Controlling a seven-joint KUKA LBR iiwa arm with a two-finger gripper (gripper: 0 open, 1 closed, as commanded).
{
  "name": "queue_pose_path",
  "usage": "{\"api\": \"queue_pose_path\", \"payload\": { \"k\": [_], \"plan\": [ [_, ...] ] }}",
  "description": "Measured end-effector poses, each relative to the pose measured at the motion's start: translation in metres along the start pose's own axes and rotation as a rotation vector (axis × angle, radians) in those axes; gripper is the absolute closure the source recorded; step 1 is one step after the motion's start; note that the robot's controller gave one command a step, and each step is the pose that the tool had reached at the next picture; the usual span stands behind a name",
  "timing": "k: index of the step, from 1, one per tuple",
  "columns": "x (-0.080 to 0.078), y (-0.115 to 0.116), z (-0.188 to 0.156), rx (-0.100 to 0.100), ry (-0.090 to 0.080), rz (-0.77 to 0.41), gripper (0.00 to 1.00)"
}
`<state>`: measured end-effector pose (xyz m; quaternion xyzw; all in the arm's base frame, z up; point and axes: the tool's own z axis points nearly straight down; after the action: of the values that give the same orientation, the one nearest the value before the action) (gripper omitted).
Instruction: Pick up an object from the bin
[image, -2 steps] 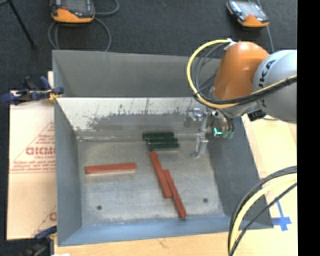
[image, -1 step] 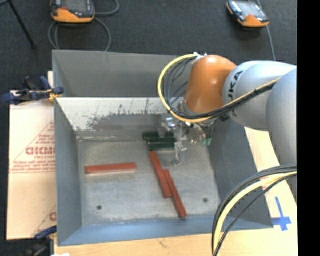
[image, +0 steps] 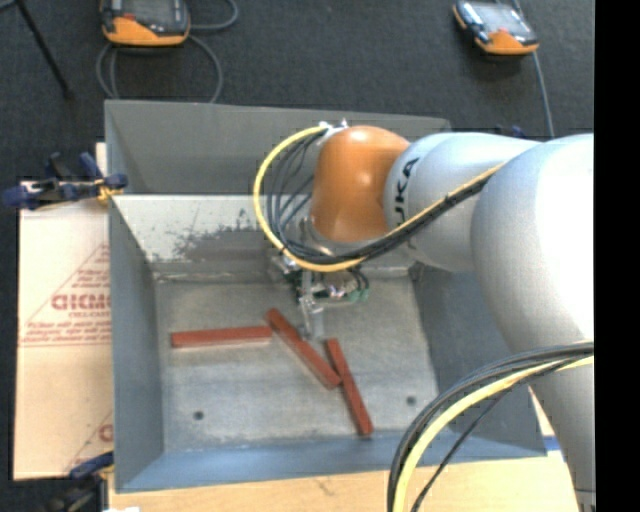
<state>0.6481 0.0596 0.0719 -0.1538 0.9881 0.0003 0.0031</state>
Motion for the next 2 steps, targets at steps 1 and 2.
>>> {"api": "queue_pose_path", "payload": {
  "k": [1, 2],
  "plan": [
    [0.030, 0.088, 0.000, -0.003, 0.002, -0.106, 0.00],
    [0.120, 0.081, 0.001, -0.001, 0.007, -0.129, 0.00]
  ]
}}
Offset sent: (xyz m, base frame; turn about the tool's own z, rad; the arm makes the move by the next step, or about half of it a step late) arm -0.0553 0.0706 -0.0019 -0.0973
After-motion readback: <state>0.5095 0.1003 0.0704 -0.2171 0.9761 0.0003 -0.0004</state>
